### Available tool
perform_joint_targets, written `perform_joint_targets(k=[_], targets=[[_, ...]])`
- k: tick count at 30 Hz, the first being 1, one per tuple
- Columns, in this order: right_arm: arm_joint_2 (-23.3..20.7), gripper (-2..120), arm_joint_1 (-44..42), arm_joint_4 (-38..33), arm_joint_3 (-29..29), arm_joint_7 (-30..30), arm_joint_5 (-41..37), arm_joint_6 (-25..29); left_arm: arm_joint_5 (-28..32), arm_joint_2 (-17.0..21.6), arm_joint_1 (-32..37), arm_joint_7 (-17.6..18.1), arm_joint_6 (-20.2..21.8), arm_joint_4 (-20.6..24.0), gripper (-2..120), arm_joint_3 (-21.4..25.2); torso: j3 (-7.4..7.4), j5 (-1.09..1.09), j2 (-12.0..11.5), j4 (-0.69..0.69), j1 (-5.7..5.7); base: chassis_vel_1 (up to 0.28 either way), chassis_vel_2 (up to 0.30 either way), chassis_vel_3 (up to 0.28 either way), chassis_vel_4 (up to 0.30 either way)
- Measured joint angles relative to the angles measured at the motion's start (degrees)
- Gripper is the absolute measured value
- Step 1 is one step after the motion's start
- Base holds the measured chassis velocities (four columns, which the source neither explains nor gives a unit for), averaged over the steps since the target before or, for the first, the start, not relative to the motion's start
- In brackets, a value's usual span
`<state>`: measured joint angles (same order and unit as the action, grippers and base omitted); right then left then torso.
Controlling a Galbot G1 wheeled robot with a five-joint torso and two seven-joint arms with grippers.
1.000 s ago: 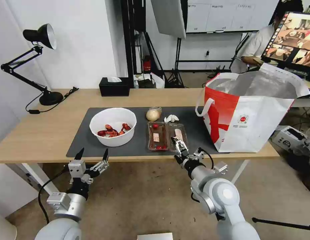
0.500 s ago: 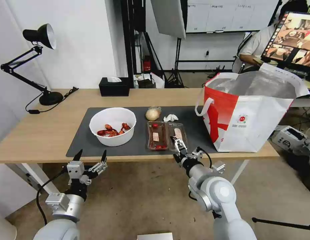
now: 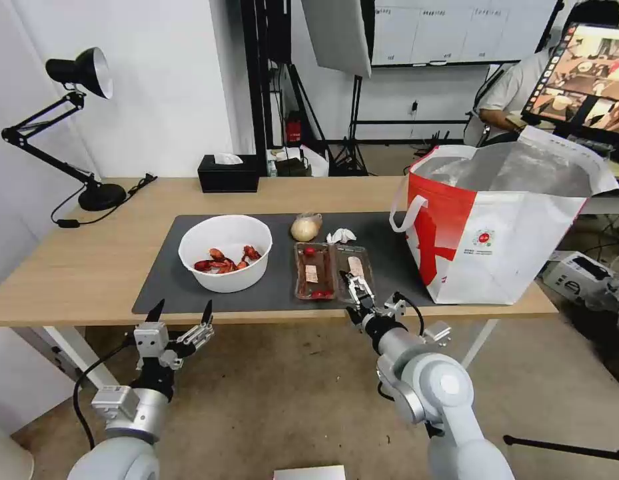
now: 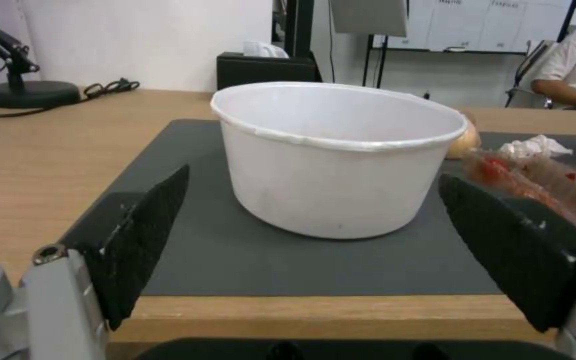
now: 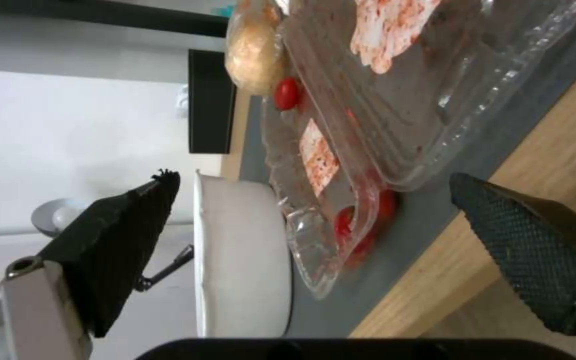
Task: Pick up the trash from the table and place it into the takeout bag.
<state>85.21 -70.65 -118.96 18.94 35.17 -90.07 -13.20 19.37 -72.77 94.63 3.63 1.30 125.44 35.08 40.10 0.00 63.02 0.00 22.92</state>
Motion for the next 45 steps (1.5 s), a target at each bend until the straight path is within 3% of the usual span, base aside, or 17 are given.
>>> perform_joint_targets(k=[31, 41, 45], targets=[[0.7, 100, 2.0, 2.9, 0.9, -1.9, 0.8, 0.6, 0.1, 0.2, 0.3, 0.1, -1.0, -0.1, 100, 0.2, 0.00, 0.00, 0.0, 0.00, 0.00, 0.000, 0.000, 0.000, 0.000], [-0.6, 100, 1.5, 1.4, 0.6, -3.8, 5.8, 0.0, 0.1, 0.2, 0.5, 0.1, -1.2, 0.1, 100, 0.2, 0.00, 0.00, 0.0, 0.00, 0.00, 0.000, 0.000, 0.000, 0.000], [-2.2, 100, 1.3, 0.3, 0.4, -6.2, 11.5, -0.4, 0.1, 0.1, 0.3, 0.1, -1.3, 0.2, 100, 0.1, 0.00, 0.00, 0.0, 0.00, 0.00, 0.000, 0.000, 0.000, 0.000]])
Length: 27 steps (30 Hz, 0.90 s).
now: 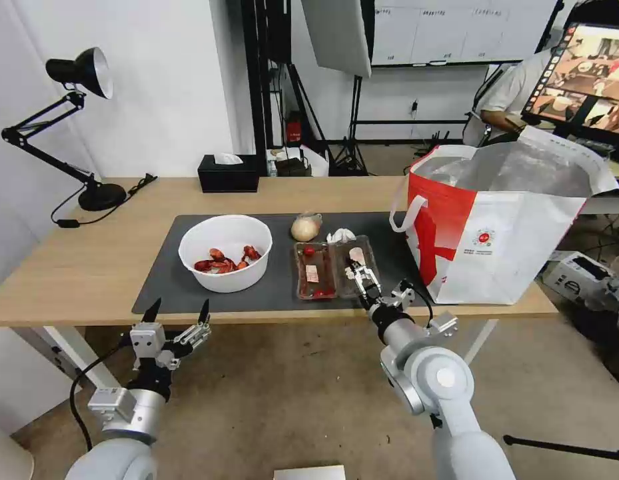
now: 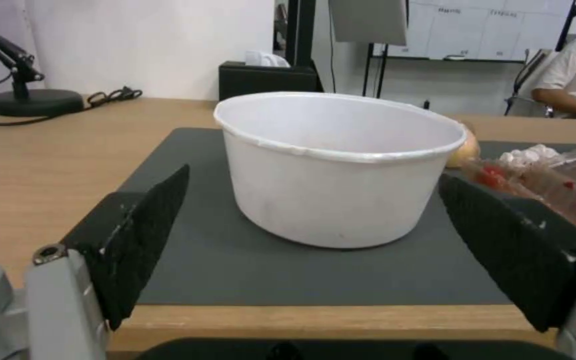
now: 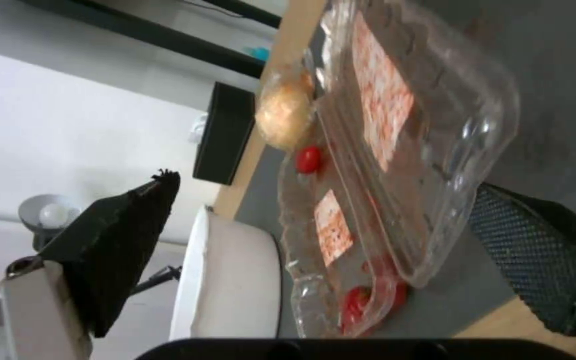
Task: Pick up the trash from the table and place it into the takeout bag.
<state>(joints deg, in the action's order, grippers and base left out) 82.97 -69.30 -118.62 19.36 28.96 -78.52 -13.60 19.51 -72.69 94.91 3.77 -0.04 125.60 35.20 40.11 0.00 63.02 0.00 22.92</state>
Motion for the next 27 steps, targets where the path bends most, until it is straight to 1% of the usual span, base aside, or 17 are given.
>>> perform_joint_targets(k=[8, 16, 22, 25, 27], targets=[[-1.5, 100, 0.7, -0.9, -0.2, -2.8, 2.8, -0.5, 0.0, 0.0, 0.0, 0.0, -0.3, 0.1, 100, 0.1, 0.00, 0.00, 0.0, 0.00, 0.00, 0.000, 0.000, 0.000, 0.000], [-2.8, 100, 2.4, -1.0, -1.2, -5.3, 3.8, -1.3, 0.0, 0.0, 0.0, 0.0, -0.4, 0.2, 100, 0.2, 0.00, 0.00, 0.0, 0.00, 0.00, 0.000, 0.000, 0.000, 0.000], [-3.9, 100, 6.1, 0.9, -3.3, -7.4, 3.7, -2.5, 0.0, 0.0, 0.1, 0.0, -0.5, 0.3, 100, 0.3, 0.00, 0.00, 0.0, 0.00, 0.00, 0.000, 0.000, 0.000, 0.000], [-4.0, 100, 8.4, 2.3, -4.9, -7.3, 3.4, -3.2, 0.0, -0.1, 0.1, 0.0, -0.6, 0.2, 100, 0.3, 0.00, 0.01, 0.0, 0.01, 0.00, 0.000, 0.000, 0.000, 0.000], [-3.8, 100, 10.3, 4.0, -6.1, -6.1, 2.4, -4.1, -0.1, -0.2, 0.2, 0.0, -0.6, 0.3, 100, 0.4, 0.00, 0.01, 0.0, 0.00, 0.00, 0.000, 0.000, 0.000, 0.000]])
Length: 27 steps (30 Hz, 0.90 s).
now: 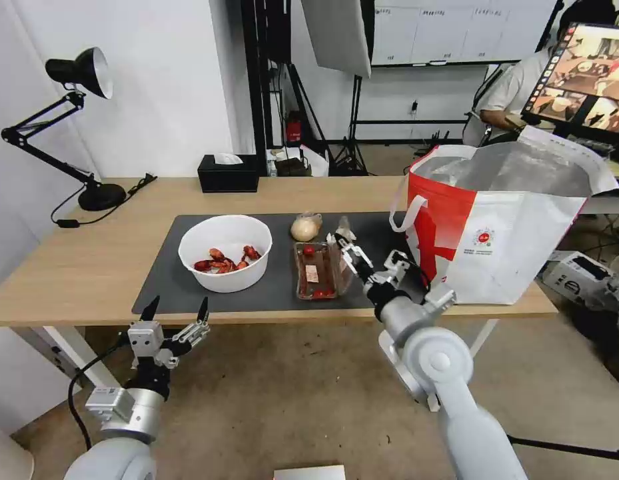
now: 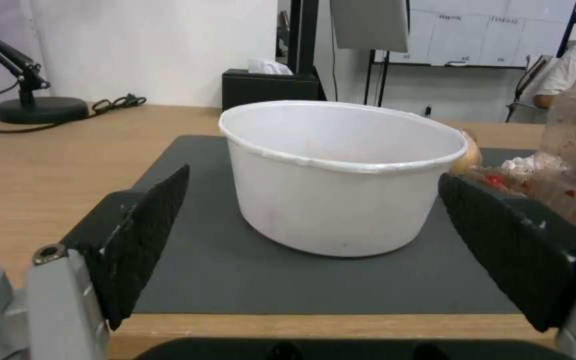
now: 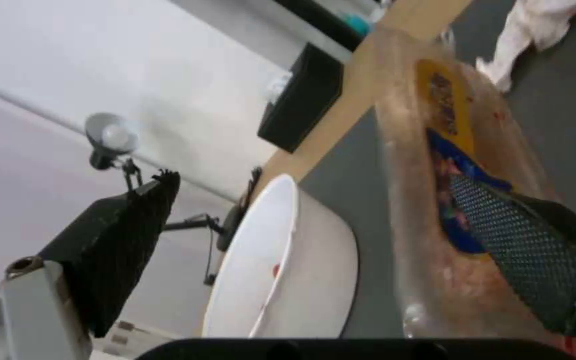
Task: Pick up the trash from the table and place it into the takeout bag.
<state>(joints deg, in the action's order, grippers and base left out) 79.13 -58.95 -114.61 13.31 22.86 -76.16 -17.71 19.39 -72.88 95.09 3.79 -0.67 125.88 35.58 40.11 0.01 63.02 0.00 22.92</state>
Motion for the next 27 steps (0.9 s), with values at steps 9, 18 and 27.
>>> perform_joint_targets(k=[9, 18, 27], targets=[[2.0, 100, 4.0, 4.6, -1.1, 7.5, -9.8, -4.3, -0.1, -0.1, 0.2, 0.0, -0.1, 0.3, 100, 0.2, 0.00, -0.01, 0.0, 0.01, 0.00, 0.000, 0.000, 0.000, 0.000], [1.6, 100, 4.2, 4.7, -1.0, 8.1, -11.4, -4.4, -0.1, -0.1, 0.1, 0.0, -0.1, 0.4, 100, 0.2, 0.00, -0.01, 0.0, 0.00, 0.00, 0.000, 0.000, 0.000, 0.000], [-2.6, 100, 7.2, 6.1, -3.3, -3.5, 1.9, -5.4, -0.1, 0.3, -0.3, 0.0, -0.1, 0.5, 100, 0.2, 0.00, -0.01, 0.0, 0.00, 0.00, 0.000, 0.000, 0.000, 0.000]])
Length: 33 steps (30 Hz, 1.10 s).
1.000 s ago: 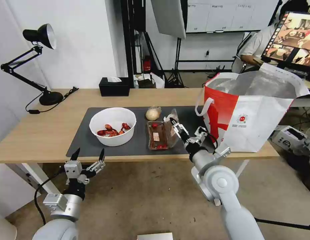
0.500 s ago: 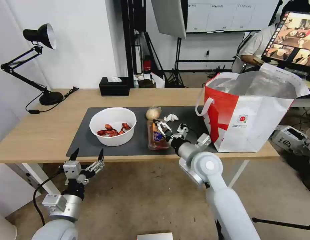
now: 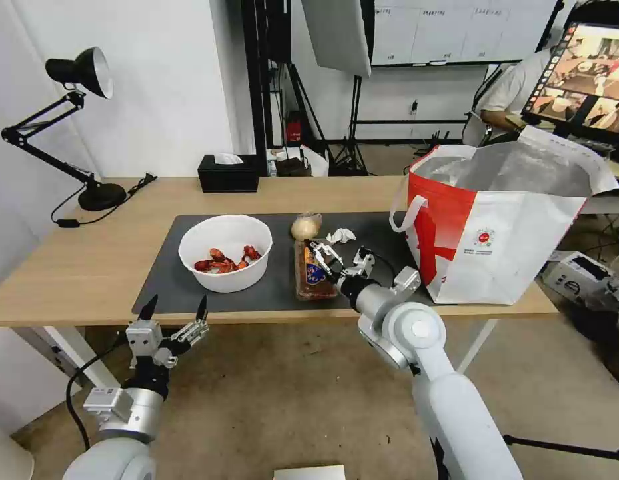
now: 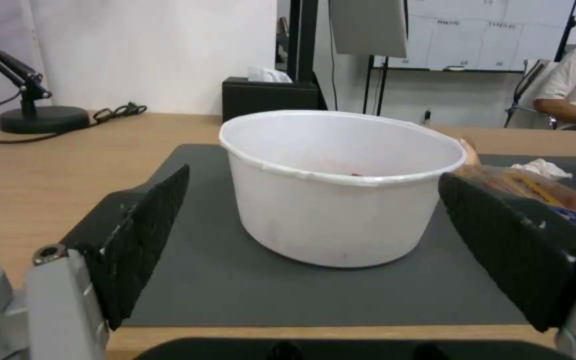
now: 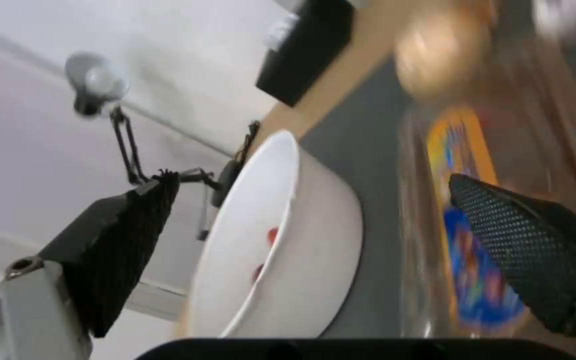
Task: Pick up the trash from the table and place it into the takeout bag.
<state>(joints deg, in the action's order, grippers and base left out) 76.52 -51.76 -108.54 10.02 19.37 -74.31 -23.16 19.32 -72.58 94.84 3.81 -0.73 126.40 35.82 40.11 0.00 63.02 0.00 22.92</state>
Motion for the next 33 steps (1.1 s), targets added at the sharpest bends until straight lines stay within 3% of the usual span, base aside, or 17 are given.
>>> perform_joint_targets(k=[1, 2, 5, 6, 9, 12, 21, 33], targets=[[-2.3, 100, 2.2, 0.9, -1.6, -4.2, 6.9, 0.0, 0.0, 0.2, -0.2, 0.0, 0.0, 0.1, 100, 0.0, 0.00, -0.01, 0.0, 0.00, 0.00, 0.000, 0.000, 0.000, 0.000], [-2.3, 100, 2.2, 0.9, -1.6, -4.2, 6.9, 0.0, 0.0, 0.2, -0.2, 0.0, 0.0, 0.1, 100, 0.0, 0.00, -0.01, 0.0, 0.00, 0.00, 0.000, 0.000, 0.000, 0.000], [-8.3, 100, 10.1, 4.6, -7.1, -11.9, 21.5, 1.7, 0.1, 0.5, -0.7, 0.0, 0.0, 0.1, 100, 0.1, 0.00, 0.00, 0.0, -0.01, 0.00, 0.000, 0.000, 0.000, 0.000], [-8.3, 100, 10.1, 4.6, -7.1, -11.9, 21.5, 1.7, 0.1, 0.5, -0.7, 0.0, 0.0, 0.1, 100, 0.1, 0.00, 0.00, 0.0, -0.01, 0.00, 0.000, 0.000, 0.000, 0.000], [-12.6, 100, 18.9, 10.8, -13.4, -18.6, 34.8, 4.8, 0.2, 0.6, -0.9, 0.0, 0.0, 0.2, 100, -0.1, 0.01, 0.00, 0.0, 0.01, 0.01, 0.000, 0.000, 0.000, 0.000], [-14.5, 100, 23.8, 15.3, -18.1, -22.9, 40.6, 6.9, 0.2, 0.7, -1.0, -0.1, 0.0, 0.4, 100, -0.3, 0.01, 0.00, 0.0, 0.00, 0.00, 0.000, 0.000, 0.000, 0.000], [-14.2, 99, 29.4, 24.5, -24.8, -29.5, 43.2, 8.1, 0.2, 1.1, -1.2, -0.2, 0.0, 0.4, 100, -0.5, 0.01, 0.00, 0.0, 0.01, 0.01, 0.000, 0.000, 0.000, 0.000], [-12.7, 58, 28.4, 27.3, -24.9, -32.3, 40.3, 7.6, 0.2, 1.5, -1.5, -0.3, 0.0, 0.0, 100, -1.0, 0.00, 0.00, 0.0, 0.00, 0.00, 0.000, 0.000, 0.000, 0.000]])
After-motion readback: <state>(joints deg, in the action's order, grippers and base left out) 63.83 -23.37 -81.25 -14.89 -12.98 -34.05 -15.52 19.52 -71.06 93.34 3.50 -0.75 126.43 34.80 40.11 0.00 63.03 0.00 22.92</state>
